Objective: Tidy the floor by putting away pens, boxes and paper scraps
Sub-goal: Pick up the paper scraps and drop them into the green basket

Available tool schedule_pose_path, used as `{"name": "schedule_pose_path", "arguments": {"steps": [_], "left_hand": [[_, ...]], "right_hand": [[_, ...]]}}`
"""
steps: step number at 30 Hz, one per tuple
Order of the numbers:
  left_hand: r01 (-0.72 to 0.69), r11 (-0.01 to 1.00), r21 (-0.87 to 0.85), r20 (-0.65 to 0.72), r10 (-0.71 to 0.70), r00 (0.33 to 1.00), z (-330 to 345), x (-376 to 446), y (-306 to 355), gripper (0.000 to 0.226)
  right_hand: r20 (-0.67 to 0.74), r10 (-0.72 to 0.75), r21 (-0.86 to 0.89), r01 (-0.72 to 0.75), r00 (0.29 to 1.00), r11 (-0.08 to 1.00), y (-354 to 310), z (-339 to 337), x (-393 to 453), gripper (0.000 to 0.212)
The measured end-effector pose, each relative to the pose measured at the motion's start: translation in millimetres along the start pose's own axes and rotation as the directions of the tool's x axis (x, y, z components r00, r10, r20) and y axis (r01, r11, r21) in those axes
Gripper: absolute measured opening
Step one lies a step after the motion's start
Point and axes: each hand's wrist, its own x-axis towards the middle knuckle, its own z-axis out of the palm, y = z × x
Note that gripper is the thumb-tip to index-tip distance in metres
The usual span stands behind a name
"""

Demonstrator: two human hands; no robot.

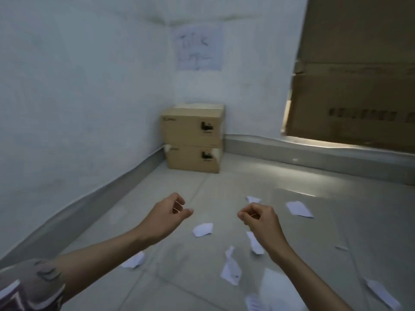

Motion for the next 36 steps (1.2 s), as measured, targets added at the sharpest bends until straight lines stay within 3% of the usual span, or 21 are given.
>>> {"name": "schedule_pose_path", "arguments": {"steps": [5, 9, 17, 23, 29, 33, 36], "left_hand": [[0.224, 0.974, 0.008, -0.123, -0.222, 0.967, -63.7, -42.6, -78.0, 0.02], [0.395, 0.919, -0.022, -0.167, -0.393, 0.904, -87.7, -68.9, -131.6, 0.024], [0.619, 0.785, 0.001, -0.067, -0.617, 0.784, -91.7, -177.9, -238.2, 0.025], [0.721, 0.692, 0.017, -0.107, -0.716, 0.69, -98.2, -262.3, -290.7, 0.03], [0.779, 0.626, 0.043, -0.091, -0.774, 0.627, -96.8, -316.8, -313.0, 0.035], [0.798, 0.6, 0.059, -0.062, -0.796, 0.602, -76.2, -340.6, -320.1, 0.041], [0.807, 0.589, 0.051, -0.053, -0.805, 0.591, -61.8, -343.8, -322.0, 0.041]], "right_hand": [[0.215, -0.101, -0.01, 0.105, 0.971, 0.994, -22.1, 85.1, 8.0, 0.019], [0.389, -0.186, -0.033, 0.216, 0.902, 0.976, -31.3, 145.5, 8.1, 0.012], [0.704, -0.185, -0.106, 0.36, 0.686, 0.927, -21.0, 248.5, -0.9, 0.011], [0.882, -0.151, -0.094, 0.481, 0.446, 0.872, -1.9, 321.3, -47.0, 0.032], [0.942, -0.172, 0.0, 0.51, 0.29, 0.86, 20.2, 370.4, -110.6, 0.009], [0.946, -0.193, 0.029, 0.527, 0.259, 0.85, 32.2, 388.6, -140.2, 0.008], [0.929, -0.198, 0.008, 0.516, 0.314, 0.856, 39.3, 394.4, -149.1, 0.011]]}}
